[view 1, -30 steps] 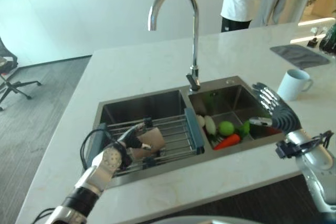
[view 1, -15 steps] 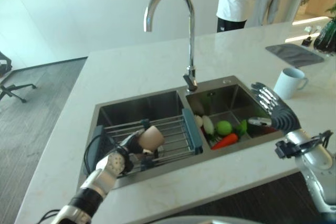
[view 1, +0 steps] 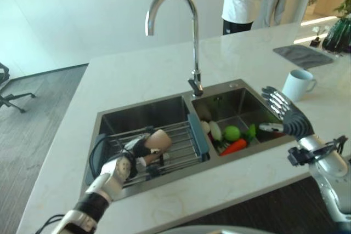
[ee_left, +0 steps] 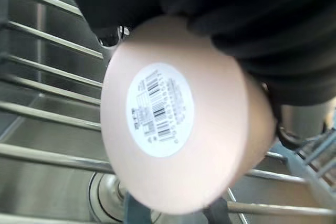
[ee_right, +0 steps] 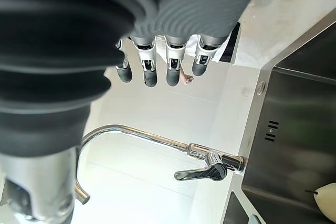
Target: Place the dishes in the dishwasher.
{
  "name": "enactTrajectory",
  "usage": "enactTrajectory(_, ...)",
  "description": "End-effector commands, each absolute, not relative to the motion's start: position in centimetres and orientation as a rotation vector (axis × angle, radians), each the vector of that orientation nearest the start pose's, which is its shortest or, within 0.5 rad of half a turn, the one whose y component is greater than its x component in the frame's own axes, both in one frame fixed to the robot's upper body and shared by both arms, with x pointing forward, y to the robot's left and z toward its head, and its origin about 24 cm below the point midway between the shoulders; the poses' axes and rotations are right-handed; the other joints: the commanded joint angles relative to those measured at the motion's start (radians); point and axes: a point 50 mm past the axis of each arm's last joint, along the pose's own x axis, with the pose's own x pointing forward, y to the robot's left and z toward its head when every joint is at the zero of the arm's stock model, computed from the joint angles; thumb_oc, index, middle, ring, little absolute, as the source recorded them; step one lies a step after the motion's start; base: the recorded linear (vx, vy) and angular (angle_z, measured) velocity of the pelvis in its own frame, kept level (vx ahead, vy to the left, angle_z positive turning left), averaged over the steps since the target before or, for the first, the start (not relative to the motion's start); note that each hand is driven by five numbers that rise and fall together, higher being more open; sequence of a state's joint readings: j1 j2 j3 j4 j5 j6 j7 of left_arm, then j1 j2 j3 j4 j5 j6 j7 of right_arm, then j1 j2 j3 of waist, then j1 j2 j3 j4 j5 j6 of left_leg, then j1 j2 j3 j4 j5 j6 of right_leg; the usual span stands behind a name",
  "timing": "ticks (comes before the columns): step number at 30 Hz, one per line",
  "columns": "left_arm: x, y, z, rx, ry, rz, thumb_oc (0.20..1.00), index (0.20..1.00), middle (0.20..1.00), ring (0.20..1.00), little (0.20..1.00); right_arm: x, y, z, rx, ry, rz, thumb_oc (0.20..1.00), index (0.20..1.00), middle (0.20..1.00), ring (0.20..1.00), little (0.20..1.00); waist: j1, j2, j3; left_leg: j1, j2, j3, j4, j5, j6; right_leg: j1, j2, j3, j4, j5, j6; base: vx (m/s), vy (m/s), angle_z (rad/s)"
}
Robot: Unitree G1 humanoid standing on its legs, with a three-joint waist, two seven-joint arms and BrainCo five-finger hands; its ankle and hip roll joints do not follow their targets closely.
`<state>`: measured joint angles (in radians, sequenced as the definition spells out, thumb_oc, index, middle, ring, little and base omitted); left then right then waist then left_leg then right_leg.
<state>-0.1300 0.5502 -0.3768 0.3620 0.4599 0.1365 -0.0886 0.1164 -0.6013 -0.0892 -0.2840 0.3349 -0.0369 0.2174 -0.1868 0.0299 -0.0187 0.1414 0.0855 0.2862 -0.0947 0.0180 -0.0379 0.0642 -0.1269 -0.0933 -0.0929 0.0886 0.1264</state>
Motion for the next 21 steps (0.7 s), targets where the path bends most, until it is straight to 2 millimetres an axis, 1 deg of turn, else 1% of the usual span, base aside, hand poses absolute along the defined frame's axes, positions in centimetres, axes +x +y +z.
enactTrajectory(1, 26.8, 23.6, -0.6, 1.177, 0.375, -0.299, 0.2, 0.2, 0.2, 0.2, 0.2, 23.7, -23.0, 15.8, -0.326, -0.372, 0.262, 1.0, 1.0, 1.0, 1.0, 1.0, -0.004, -0.022, 0.035, 0.051, 0.012, 0.025, 0.007, -0.071, 0.006, 0.046, 0.022, -0.025, 0.006, -0.039, 0.022, 0.0, 0.0, 0.0)
enactTrajectory(6, 27.2, 24.2, 1.2, 1.076, 0.254, -0.191, 0.2, 0.2, 0.2, 0.2, 0.2, 23.6, -23.3, 15.4, -0.334, -0.368, 0.243, 1.0, 1.0, 1.0, 1.0, 1.0, 0.003, -0.027, 0.035, 0.051, 0.012, 0.026, 0.007, -0.071, 0.005, 0.046, 0.021, -0.027, 0.006, -0.036, 0.022, 0.0, 0.0, 0.0)
enactTrajectory(10, 27.3, 24.7, 3.0, 0.984, 0.153, -0.11, 0.2, 0.2, 0.2, 0.2, 0.2, 23.3, -23.6, 15.3, -0.335, -0.366, 0.223, 1.0, 1.0, 1.0, 1.0, 1.0, 0.013, -0.03, 0.038, 0.05, 0.013, 0.022, 0.007, -0.07, 0.004, 0.046, 0.019, -0.03, 0.006, -0.034, 0.021, 0.0, 0.0, 0.0)
enactTrajectory(11, 27.2, 24.9, 3.6, 0.957, 0.126, -0.09, 0.2, 0.2, 0.2, 0.2, 0.2, 23.2, -23.7, 15.2, -0.336, -0.364, 0.216, 1.0, 1.0, 1.0, 1.0, 1.0, 0.016, -0.03, 0.039, 0.05, 0.013, 0.021, 0.007, -0.07, 0.004, 0.046, 0.019, -0.03, 0.006, -0.034, 0.02, 0.0, 0.0, 0.0)
enactTrajectory(12, 27.0, 25.2, 4.9, 0.912, 0.066, -0.061, 0.2, 0.2, 0.2, 0.2, 0.2, 23.0, -23.8, 15.1, -0.337, -0.362, 0.201, 1.0, 1.0, 1.0, 1.0, 1.0, 0.025, -0.031, 0.04, 0.048, 0.013, 0.016, 0.007, -0.069, 0.004, 0.046, 0.019, -0.033, 0.006, -0.034, 0.018, 0.0, 0.0, 0.0)
enactTrajectory(14, 26.7, 25.3, 5.7, 0.889, 0.025, -0.038, 0.2, 0.2, 0.2, 0.2, 0.2, 22.9, -23.9, 14.9, -0.337, -0.36, 0.19, 1.0, 1.0, 1.0, 1.0, 1.0, 0.031, -0.033, 0.041, 0.047, 0.012, 0.011, 0.007, -0.069, 0.004, 0.047, 0.019, -0.035, 0.006, -0.035, 0.017, 0.0, 0.0, 0.0)
enactTrajectory(15, 26.5, 25.6, 6.6, 0.857, -0.016, -0.011, 0.2, 0.2, 0.2, 0.2, 0.2, 22.8, -24.0, 14.9, -0.336, -0.36, 0.181, 1.0, 1.0, 1.0, 1.0, 1.0, 0.037, -0.034, 0.042, 0.046, 0.012, 0.007, 0.007, -0.07, 0.003, 0.048, 0.018, -0.037, 0.006, -0.036, 0.016, 0.0, 0.0, 0.0)
enactTrajectory(18, 26.0, 26.2, 8.1, 0.781, -0.111, 0.063, 0.2, 0.2, 0.2, 0.2, 0.2, 22.7, -24.0, 14.8, -0.335, -0.358, 0.172, 1.0, 1.0, 1.0, 1.0, 1.0, 0.044, -0.037, 0.043, 0.045, 0.011, 0.001, 0.007, -0.069, 0.002, 0.05, 0.016, -0.039, 0.006, -0.037, 0.015, 0.0, -0.004, 0.02)
enactTrajectory(20, 25.7, 26.6, 10.4, 0.665, -0.24, 0.163, 0.2, 0.2, 0.2, 0.2, 0.2, 22.6, -24.1, 14.6, -0.333, -0.354, 0.157, 1.0, 1.0, 1.0, 1.0, 1.0, 0.052, -0.041, 0.041, 0.044, 0.011, -0.007, 0.007, -0.069, 0.001, 0.051, 0.014, -0.04, 0.006, -0.038, 0.014, 0.03, -0.006, 0.04)
enactTrajectory(21, 25.5, 26.7, 10.9, 0.633, -0.271, 0.188, 0.2, 0.2, 0.2, 0.2, 0.2, 22.5, -24.0, 14.5, -0.331, -0.354, 0.154, 1.0, 1.0, 1.0, 1.0, 1.0, 0.054, -0.043, 0.04, 0.043, 0.011, -0.009, 0.007, -0.068, 0.0, 0.051, 0.014, -0.041, 0.006, -0.038, 0.014, 0.03, -0.012, 0.04)
